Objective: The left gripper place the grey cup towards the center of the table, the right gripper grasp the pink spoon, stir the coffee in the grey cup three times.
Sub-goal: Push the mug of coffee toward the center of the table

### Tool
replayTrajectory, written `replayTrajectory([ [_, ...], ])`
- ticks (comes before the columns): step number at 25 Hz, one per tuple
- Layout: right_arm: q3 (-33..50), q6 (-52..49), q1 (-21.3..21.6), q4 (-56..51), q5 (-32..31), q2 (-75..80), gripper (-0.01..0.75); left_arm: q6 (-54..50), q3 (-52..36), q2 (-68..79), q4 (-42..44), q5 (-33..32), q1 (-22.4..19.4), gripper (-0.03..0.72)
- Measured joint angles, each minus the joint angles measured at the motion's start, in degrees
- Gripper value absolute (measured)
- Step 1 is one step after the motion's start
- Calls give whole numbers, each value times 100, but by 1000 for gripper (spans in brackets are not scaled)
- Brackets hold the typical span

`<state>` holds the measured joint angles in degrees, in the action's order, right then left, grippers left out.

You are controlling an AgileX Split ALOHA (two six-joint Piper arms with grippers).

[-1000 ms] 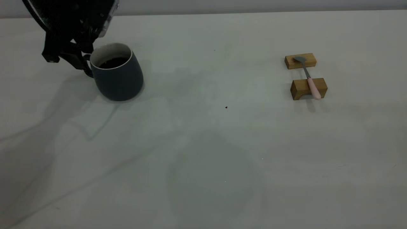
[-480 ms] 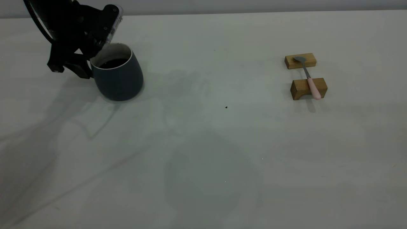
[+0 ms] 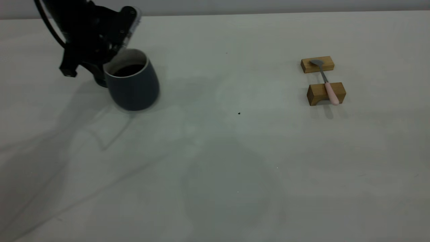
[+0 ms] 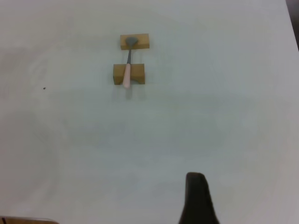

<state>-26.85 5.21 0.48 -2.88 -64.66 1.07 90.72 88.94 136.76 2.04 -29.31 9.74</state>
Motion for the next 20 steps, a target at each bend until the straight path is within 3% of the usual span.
replayTrajectory([
  [12,0,0,0,0,0,0,586,-697,0,6,68,279,1035,200],
  [20,0,-1,0,0,0,0,586,-987,0,84,58,624,1484,200],
])
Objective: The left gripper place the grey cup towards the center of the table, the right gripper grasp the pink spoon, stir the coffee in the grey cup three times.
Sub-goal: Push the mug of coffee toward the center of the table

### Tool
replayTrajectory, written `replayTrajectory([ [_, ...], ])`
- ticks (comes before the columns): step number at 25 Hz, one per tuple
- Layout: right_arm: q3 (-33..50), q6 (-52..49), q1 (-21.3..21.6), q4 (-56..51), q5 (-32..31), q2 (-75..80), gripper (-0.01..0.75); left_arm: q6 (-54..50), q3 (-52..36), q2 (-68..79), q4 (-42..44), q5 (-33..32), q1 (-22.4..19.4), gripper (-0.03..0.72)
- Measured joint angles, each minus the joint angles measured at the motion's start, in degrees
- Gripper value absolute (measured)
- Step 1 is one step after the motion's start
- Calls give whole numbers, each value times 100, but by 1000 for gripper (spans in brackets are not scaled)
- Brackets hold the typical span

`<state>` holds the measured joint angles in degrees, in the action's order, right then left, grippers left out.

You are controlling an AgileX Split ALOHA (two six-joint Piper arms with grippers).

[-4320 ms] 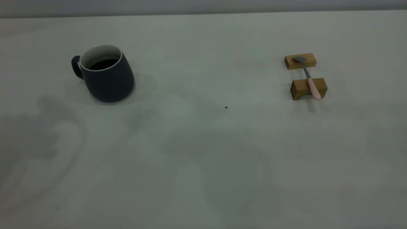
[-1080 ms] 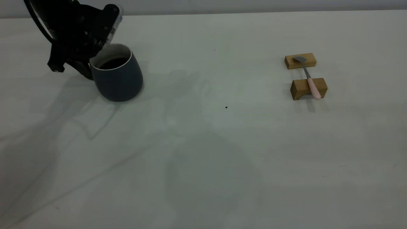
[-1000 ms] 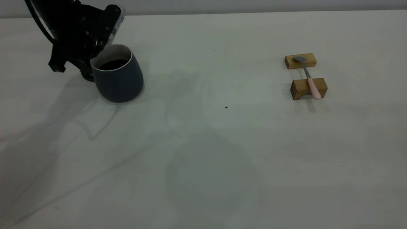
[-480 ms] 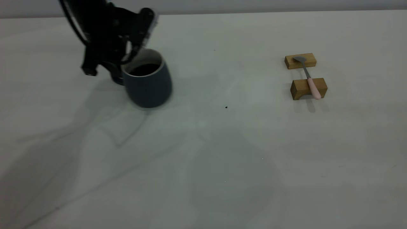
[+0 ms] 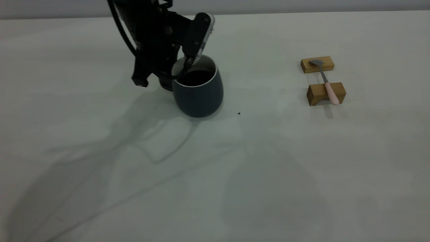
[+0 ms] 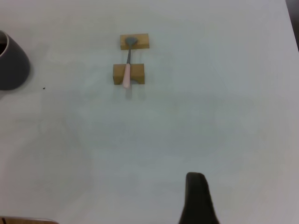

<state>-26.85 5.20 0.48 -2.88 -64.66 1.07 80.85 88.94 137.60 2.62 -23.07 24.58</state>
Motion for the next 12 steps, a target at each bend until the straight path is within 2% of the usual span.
replayTrajectory([
  [12,0,0,0,0,0,0,586,-71,257,83,-71,-20,174,200],
])
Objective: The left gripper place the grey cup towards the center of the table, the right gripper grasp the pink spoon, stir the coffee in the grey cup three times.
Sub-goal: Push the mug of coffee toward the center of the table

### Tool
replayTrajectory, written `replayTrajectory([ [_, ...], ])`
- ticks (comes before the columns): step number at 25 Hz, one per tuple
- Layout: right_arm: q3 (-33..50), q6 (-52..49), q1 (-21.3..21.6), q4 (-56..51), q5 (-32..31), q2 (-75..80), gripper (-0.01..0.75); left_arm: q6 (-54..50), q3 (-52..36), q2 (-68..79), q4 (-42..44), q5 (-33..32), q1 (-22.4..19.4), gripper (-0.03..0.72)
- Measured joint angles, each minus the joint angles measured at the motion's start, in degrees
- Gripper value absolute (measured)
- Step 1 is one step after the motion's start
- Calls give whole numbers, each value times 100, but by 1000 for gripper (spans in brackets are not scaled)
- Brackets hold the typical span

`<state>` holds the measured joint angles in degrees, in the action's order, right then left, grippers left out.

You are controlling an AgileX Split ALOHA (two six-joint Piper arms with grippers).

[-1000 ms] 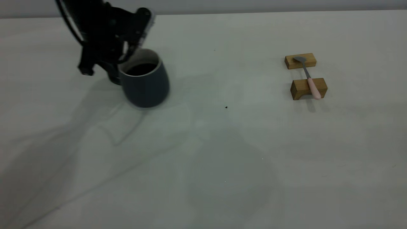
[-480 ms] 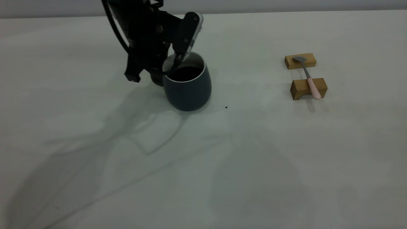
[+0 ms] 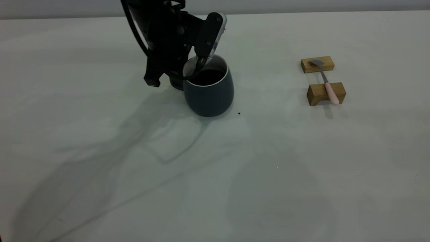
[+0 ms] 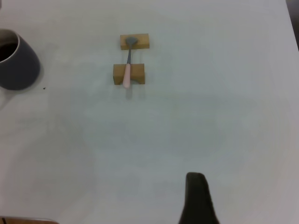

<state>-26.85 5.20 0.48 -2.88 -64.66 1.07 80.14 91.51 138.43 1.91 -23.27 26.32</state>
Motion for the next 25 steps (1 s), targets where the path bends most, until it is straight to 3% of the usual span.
replayTrajectory([
  [13,0,0,0,0,0,0,586,161,91,21,-191,-126,4,209],
  [25,0,0,0,0,0,0,586,225,98,-24,-191,-332,11,479],
])
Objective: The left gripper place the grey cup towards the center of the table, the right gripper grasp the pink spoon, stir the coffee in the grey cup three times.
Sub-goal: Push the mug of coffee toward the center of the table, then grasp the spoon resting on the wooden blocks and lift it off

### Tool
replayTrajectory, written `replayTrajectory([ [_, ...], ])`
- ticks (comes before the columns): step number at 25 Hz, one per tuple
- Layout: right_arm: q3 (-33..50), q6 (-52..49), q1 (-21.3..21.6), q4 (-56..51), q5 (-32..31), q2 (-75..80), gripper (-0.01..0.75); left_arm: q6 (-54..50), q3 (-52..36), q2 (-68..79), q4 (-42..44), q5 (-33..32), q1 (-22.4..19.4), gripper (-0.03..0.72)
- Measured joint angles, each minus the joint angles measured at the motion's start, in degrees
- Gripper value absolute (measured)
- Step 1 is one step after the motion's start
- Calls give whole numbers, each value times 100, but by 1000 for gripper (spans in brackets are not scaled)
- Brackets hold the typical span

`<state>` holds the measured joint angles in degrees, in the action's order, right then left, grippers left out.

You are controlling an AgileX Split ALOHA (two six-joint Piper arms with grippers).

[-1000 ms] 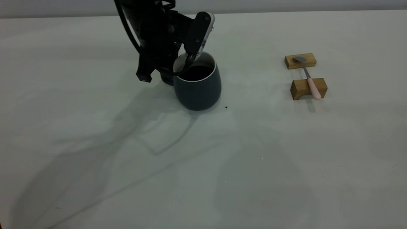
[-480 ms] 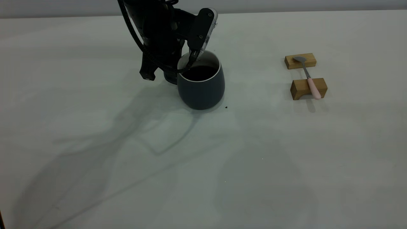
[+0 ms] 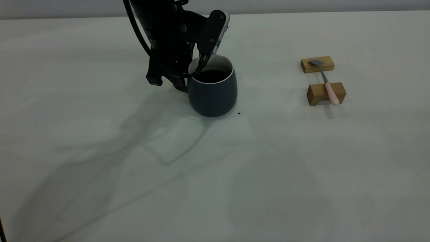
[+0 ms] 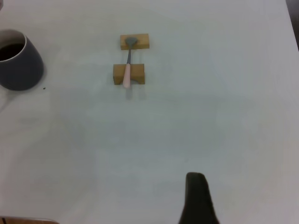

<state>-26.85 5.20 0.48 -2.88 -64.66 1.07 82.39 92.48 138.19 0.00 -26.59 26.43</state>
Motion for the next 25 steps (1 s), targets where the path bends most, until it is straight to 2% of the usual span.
replayTrajectory([
  [4,0,0,0,0,0,0,586,-185,6,-499,0,-149,0,593],
  [7,0,0,0,0,0,0,586,-1340,6,-1261,0,-205,0,610],
  [11,0,0,0,0,0,0,586,-3363,41,-2420,0,-595,0,570],
  [13,0,0,0,0,0,0,586,-4516,42,-2975,0,-1066,0,540],
  [15,0,0,0,0,0,0,586,-5179,42,-3417,0,-1644,0,515],
  [18,0,0,0,0,0,0,586,-5815,42,-3985,89,-2672,-5,485],
  [22,0,0,0,0,0,0,586,-6155,42,-4561,187,-4011,-6,457],
  [25,0,0,0,0,0,0,586,-6551,-40,-4918,206,-4033,-6,445],
])
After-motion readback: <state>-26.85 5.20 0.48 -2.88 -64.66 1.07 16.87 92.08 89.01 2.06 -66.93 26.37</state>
